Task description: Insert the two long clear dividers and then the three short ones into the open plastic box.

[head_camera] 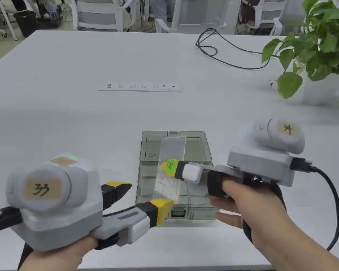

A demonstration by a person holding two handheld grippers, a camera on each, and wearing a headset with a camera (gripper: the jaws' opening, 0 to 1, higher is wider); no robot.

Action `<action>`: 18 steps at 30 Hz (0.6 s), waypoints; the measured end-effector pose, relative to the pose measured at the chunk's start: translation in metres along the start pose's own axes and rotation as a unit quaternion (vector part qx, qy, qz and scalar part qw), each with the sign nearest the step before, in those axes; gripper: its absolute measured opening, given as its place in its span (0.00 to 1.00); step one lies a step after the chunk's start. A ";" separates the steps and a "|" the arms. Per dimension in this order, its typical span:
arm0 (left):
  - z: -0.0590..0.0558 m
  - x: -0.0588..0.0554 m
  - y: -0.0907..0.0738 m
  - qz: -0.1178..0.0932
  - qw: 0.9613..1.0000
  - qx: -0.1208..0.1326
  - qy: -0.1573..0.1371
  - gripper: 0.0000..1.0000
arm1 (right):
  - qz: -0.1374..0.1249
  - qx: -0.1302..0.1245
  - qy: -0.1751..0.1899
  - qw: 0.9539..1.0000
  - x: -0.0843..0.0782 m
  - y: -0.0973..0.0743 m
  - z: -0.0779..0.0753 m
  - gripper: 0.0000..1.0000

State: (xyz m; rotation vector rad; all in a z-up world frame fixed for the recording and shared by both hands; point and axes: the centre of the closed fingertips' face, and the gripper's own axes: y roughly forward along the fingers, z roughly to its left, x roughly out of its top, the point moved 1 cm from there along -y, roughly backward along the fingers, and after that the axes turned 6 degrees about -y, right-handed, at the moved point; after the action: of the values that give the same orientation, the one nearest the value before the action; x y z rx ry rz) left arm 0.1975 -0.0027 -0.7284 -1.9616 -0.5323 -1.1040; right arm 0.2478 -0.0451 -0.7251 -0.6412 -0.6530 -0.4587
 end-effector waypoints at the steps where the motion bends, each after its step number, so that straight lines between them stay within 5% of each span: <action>1: 0.001 0.000 0.000 0.001 1.000 0.002 0.009 0.55 | 0.007 -0.007 0.003 1.000 0.000 -0.001 -0.002 0.06; 7: 0.005 0.000 -0.001 0.004 0.997 0.013 0.074 0.67 | 0.058 -0.050 0.014 0.997 -0.004 -0.006 -0.018 0.06; 18: 0.012 0.000 -0.002 -0.001 0.996 0.020 0.088 0.78 | 0.119 -0.107 0.032 0.987 -0.005 -0.015 -0.035 0.06</action>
State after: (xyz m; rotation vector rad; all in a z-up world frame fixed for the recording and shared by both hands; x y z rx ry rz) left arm 0.2018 0.0079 -0.7310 -1.8087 -0.4572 -1.2433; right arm 0.2502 -0.0784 -0.7436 -0.8934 -0.4613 -0.3275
